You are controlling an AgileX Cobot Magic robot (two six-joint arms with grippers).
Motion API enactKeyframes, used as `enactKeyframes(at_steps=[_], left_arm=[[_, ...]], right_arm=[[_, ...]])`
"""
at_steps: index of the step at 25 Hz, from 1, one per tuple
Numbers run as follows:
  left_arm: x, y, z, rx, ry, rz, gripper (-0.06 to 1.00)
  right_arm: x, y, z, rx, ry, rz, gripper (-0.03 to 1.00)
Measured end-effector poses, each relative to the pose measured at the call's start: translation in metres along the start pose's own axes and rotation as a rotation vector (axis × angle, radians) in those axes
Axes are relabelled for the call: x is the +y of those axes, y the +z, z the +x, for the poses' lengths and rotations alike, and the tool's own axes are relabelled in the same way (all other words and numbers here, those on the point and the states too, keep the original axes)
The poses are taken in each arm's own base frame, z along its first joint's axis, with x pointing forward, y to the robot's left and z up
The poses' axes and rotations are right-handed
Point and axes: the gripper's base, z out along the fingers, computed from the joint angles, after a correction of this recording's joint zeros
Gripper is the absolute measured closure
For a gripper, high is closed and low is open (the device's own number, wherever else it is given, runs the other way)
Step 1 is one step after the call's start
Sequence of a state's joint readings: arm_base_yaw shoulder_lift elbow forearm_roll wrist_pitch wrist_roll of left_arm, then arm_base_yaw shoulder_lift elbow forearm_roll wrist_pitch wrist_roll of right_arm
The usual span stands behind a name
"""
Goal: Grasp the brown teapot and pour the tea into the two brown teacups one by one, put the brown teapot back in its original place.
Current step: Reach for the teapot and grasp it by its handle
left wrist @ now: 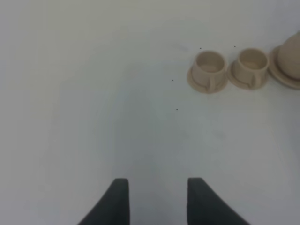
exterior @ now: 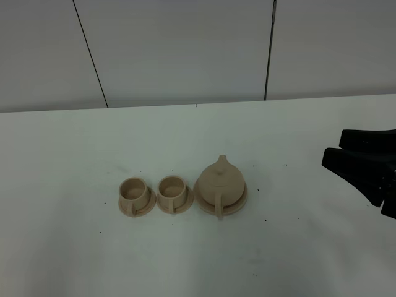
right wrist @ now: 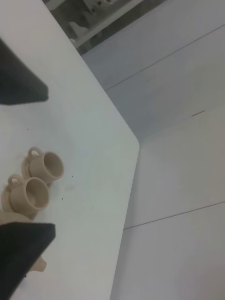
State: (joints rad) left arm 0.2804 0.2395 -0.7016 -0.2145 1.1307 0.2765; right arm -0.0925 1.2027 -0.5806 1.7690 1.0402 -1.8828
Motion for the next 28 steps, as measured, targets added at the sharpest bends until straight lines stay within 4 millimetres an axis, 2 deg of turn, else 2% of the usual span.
enactKeyframes(at_steps=[5, 9, 28], left_arm=[[-0.002, 0.01, 0.023, -0.025, -0.004, -0.013, 0.58], [0.0, 0.015, 0.032, -0.025, 0.005, -0.045, 0.58], [0.003, 0.022, 0.043, -0.039, -0.007, -0.047, 0.61]], right_arm=[[0.001, 0.0, 0.0, -0.003, 0.016, -0.009, 0.45], [0.001, 0.0, 0.0, -0.004, 0.024, -0.015, 0.46], [0.001, 0.0, 0.0, 0.002, 0.023, -0.016, 0.46]])
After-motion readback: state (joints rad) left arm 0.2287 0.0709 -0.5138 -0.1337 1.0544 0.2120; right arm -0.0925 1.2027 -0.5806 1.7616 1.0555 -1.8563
